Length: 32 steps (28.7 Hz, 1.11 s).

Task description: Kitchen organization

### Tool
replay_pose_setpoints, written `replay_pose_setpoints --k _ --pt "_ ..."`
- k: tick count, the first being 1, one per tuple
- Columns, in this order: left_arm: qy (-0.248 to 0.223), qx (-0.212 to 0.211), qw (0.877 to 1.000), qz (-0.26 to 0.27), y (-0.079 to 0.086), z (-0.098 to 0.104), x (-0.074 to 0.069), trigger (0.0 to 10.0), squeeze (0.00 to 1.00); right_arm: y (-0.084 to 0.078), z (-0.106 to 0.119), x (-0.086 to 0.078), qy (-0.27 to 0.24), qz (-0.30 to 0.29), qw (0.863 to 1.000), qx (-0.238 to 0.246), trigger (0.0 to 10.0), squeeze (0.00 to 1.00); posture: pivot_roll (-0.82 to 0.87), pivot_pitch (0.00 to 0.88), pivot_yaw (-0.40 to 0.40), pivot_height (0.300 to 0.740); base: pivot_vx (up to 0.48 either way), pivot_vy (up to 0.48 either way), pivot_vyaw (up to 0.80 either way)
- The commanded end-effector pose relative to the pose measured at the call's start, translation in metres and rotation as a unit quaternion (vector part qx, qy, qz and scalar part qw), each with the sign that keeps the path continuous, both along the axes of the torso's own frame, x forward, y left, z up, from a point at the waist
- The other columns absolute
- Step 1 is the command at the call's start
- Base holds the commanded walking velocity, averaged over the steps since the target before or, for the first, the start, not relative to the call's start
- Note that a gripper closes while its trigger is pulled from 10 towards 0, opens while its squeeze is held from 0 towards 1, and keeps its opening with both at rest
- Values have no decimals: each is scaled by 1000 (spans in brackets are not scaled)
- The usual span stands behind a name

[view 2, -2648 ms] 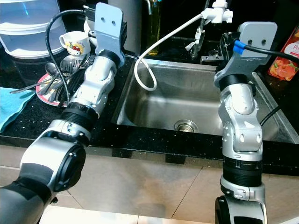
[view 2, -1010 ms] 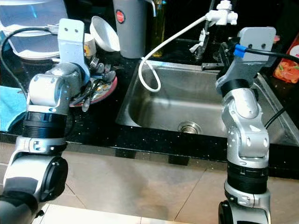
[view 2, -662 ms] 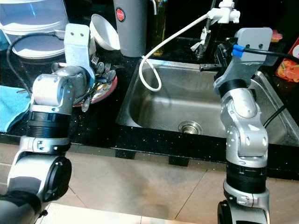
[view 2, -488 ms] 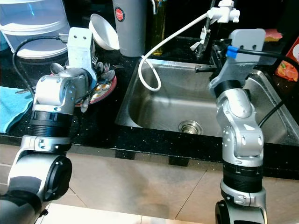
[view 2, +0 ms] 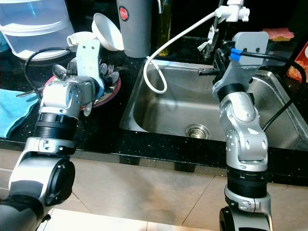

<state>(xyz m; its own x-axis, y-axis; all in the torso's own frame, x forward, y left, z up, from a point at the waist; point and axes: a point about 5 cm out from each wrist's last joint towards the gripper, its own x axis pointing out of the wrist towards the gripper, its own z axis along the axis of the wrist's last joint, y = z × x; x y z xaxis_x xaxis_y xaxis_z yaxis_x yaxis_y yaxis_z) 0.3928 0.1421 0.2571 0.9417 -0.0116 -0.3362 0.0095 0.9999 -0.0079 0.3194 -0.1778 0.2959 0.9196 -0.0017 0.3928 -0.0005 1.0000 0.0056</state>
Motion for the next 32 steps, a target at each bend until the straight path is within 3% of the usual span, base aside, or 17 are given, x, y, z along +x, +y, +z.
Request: replay_pose_setpoints --k 1,5,6,7,8,11,14,15,24,28,29,32 --pt "9 -14 1000 -9 -5 0 1 10000 0 -1 -1 0 -1 -4 1000 3 10000 0 69 53 18 740 0 0 0" --pt "10 -14 1000 -4 -3 0 1 10000 0 -1 -1 -1 -2 -5 1000 5 10000 0 71 52 19 740 0 0 0" --pt "12 -15 1000 -4 -3 -1 1 7529 0 -2 -1 -1 -2 -5 1000 5 10000 0 71 52 19 740 0 0 0" --pt "14 -18 1000 -3 -2 -2 1 7529 0 -2 -1 -1 -3 -6 1000 5 10000 0 71 52 19 740 0 0 0" --pt "19 -24 1000 -3 -2 -3 1 4941 0 -2 -1 -1 -3 -6 1000 5 10000 0 71 52 19 740 0 0 0" --pt "25 -32 999 -7 -4 -6 1 3451 0 -1 -1 -1 -5 -5 1000 5 10000 0 70 52 18 740 0 0 0" --pt "27 -33 999 -9 -4 -7 1 3098 0 -1 0 -1 -5 -6 1000 6 10000 0 69 52 18 740 0 0 0" --pt "28 -34 999 -7 -4 -7 1 0 0 -1 0 -1 -6 -6 1000 6 10000 0 69 52 18 740 0 0 0" --pt "20 -22 1000 6 -1 -7 2 0 0 0 -1 -2 -4 -4 1000 6 10000 0 70 46 16 740 0 0 0" --pt "-13 0 1000 16 3 -1 3 0 0 2 -2 -1 -4 -1 1000 6 10000 0 70 41 17 740 0 0 0" --pt "-63 7 998 22 4 13 3 10000 0 3 -2 -1 -5 3 1000 7 10000 0 69 37 18 740 0 0 0" --pt "-85 -11 996 17 3 21 2 10000 0 4 -2 -2 -4 5 1000 7 10000 0 70 32 18 740 0 0 0"
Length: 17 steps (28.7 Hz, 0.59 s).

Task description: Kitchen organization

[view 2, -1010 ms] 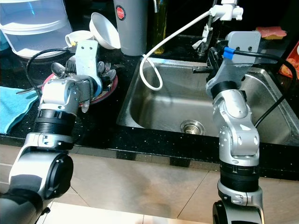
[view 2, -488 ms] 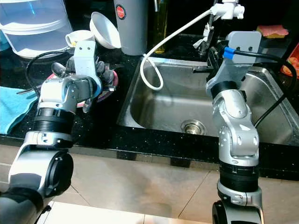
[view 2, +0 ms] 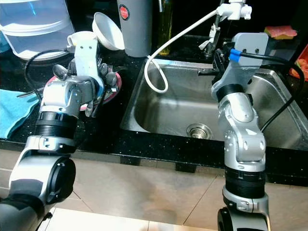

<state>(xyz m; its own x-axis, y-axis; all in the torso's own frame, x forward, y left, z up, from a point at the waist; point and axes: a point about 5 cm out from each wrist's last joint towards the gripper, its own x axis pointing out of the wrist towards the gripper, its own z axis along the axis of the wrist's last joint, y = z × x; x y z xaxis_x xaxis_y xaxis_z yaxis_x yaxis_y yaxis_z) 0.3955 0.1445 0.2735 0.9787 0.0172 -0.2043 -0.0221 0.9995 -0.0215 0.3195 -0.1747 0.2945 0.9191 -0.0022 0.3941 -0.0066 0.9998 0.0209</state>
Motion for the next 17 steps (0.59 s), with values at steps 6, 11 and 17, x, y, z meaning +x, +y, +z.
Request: replay_pose_setpoints --k 6,11,17 --pt "-9 -39 999 -10 0 4 -2 10000 0 2 -1 -2 -3 5 1000 -1 10000 0 66 28 19 740 0 0 0" --pt "5 -27 1000 -5 -5 -1 -6 10000 1000 2 -1 -2 -3 6 1000 -3 10000 0 67 26 18 740 0 0 0" --pt "11 -19 1000 -5 -14 0 -14 10000 1000 3 -2 -2 -2 6 1000 -3 10000 0 71 29 16 740 0 0 0"
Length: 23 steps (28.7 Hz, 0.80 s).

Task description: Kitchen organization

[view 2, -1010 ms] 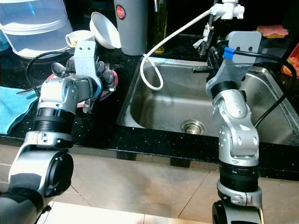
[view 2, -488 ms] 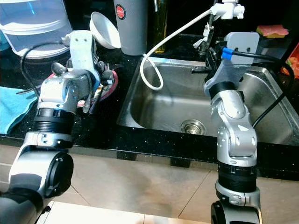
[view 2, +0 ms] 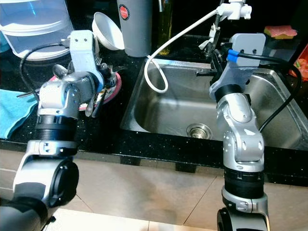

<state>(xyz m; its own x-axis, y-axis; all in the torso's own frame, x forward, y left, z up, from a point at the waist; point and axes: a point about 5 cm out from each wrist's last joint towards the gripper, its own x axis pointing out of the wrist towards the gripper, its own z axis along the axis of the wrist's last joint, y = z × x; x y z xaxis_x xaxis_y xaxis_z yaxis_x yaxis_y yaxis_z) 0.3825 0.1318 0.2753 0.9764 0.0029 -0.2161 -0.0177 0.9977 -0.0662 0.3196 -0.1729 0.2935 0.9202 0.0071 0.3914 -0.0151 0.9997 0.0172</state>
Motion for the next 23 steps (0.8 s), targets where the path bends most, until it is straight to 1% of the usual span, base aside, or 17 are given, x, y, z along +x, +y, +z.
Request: replay_pose_setpoints --k 1,2,5,9,10,11,14,17,18,20,21,22,23 --pt "5 10 1000 1 -5 -1 -5 10000 808 1 -1 -2 -2 2 1000 0 10000 0 71 29 16 740 0 0 0" --pt "6 10 1000 6 -8 0 -8 10000 0 1 -1 -1 -2 3 1000 0 10000 0 78 36 17 740 0 0 0" --pt "32 -13 999 -17 -21 -7 -17 10000 0 2 -2 -1 -1 3 1000 2 10000 0 82 40 17 740 0 0 0" --pt "45 -18 999 -15 -25 -13 -19 10000 0 2 -3 -1 0 3 1000 3 10000 0 81 42 18 740 0 0 0" --pt "56 -17 998 -11 -24 -19 -20 10000 0 2 -3 0 0 3 1000 4 10000 0 82 46 19 740 0 0 0" --pt "56 -17 998 -11 -24 -19 -20 10000 0 2 -3 0 0 3 1000 4 10000 0 82 46 19 740 0 0 0" --pt "73 -13 997 4 -20 -28 -20 10000 0 2 -3 0 1 2 1000 4 10000 0 77 50 21 740 0 0 0" --pt "66 -2 998 14 -15 -28 -20 10000 0 0 -3 -1 1 -1 1000 5 10000 0 77 52 21 740 0 0 0" --pt "66 -2 998 14 -15 -28 -20 10000 0 0 -3 -1 1 -1 1000 5 10000 0 77 52 21 740 0 0 0" --pt "60 -2 998 35 -8 -27 -18 9686 0 0 -3 -1 1 -2 1000 5 10000 0 74 55 20 740 0 0 0" --pt "59 -6 998 36 -7 -27 -18 9804 0 -1 -3 -1 1 -2 1000 5 10000 0 76 56 19 740 0 0 0" --pt "63 -15 997 36 -7 -27 -18 8157 0 -1 -3 -1 1 -2 1000 5 10000 0 76 56 19 740 0 0 0" --pt "71 -32 996 33 -7 -29 -18 4745 0 -1 -3 -1 2 -1 1000 5 10000 0 77 56 18 740 0 0 0"
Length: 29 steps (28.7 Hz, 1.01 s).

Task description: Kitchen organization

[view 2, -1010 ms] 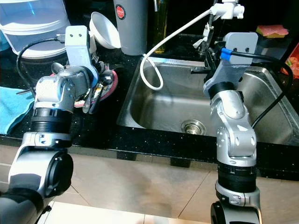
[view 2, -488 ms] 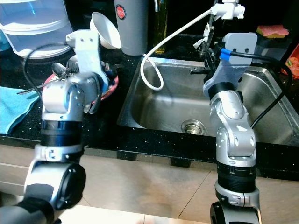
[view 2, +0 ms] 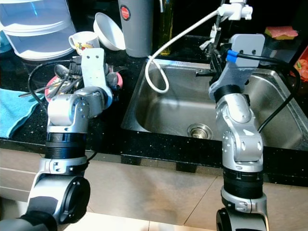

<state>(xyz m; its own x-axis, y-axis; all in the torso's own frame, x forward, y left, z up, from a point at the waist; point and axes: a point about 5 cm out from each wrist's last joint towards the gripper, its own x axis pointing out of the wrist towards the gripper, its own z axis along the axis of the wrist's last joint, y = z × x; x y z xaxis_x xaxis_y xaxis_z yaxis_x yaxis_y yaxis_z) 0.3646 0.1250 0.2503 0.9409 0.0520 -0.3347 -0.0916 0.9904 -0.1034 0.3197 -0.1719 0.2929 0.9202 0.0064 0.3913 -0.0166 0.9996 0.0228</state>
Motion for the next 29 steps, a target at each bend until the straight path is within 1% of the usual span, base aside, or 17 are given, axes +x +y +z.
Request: replay_pose_setpoints --k 1,3,4,6,7,10,11,13,15,17,19,21,25,26,27,28,29 --pt "16 -20 1000 1 -1 -5 0 4353 0 -1 -3 -1 2 -2 1000 2 10000 0 77 56 18 740 0 0 0" --pt "26 -30 999 4 1 -8 1 3176 0 -1 -4 0 4 2 1000 2 10000 0 75 56 17 740 0 0 0" --pt "26 -30 999 4 1 -8 1 3176 0 -1 -4 0 4 2 1000 2 10000 0 75 56 17 740 0 0 0" --pt "29 -33 999 5 2 -10 2 0 0 4 -8 1 22 24 999 -5 10000 0 75 56 17 740 0 0 0" --pt "29 -33 999 5 2 -10 2 0 0 4 -8 1 22 24 999 -5 10000 0 75 56 17 740 0 0 0" --pt "25 -34 999 5 3 -8 3 0 0 19 -23 1 85 113 990 -20 10000 0 72 57 15 740 0 0 0" --pt "25 -34 999 5 3 -8 3 0 0 19 -23 1 85 113 990 -20 10000 0 72 57 15 740 0 0 0" --pt "20 -32 999 2 2 -7 4 0 0 30 -30 -7 107 200 973 -45 10000 0 74 57 15 740 0 0 0" --pt "17 -28 999 0 2 -6 4 0 0 34 -30 -13 110 248 960 -61 10000 0 71 57 14 740 0 0 0" --pt "17 -28 999 0 2 -6 4 0 0 35 -29 -14 110 261 957 -68 10000 0 69 57 14 740 0 0 0" --pt "17 -28 999 1 2 -6 5 0 0 36 -28 -18 110 287 948 -82 10000 0 69 57 14 740 0 0 0" --pt "17 -28 999 1 2 -6 5 0 0 38 -28 -21 105 304 943 -83 10000 0 69 57 12 740 0 0 0" --pt "11 -20 1000 4 3 -6 5 0 0 40 -27 -23 101 318 939 -79 10000 0 69 57 12 740 0 0 0" --pt "-7 -6 1000 5 3 -1 5 0 0 41 -28 -23 102 318 940 -78 10000 0 69 57 12 740 0 0 0" --pt "-7 -6 1000 5 3 -1 5 0 0 41 -28 -23 102 318 940 -78 10000 0 69 57 12 740 0 0 0" --pt "-42 18 999 4 4 7 6 0 0 42 -29 -23 103 316 940 -76 10000 0 69 57 12 740 0 0 0" --pt "-65 28 997 3 3 13 6 0 0 42 -29 -23 104 314 941 -74 10000 0 69 57 12 740 0 0 0"
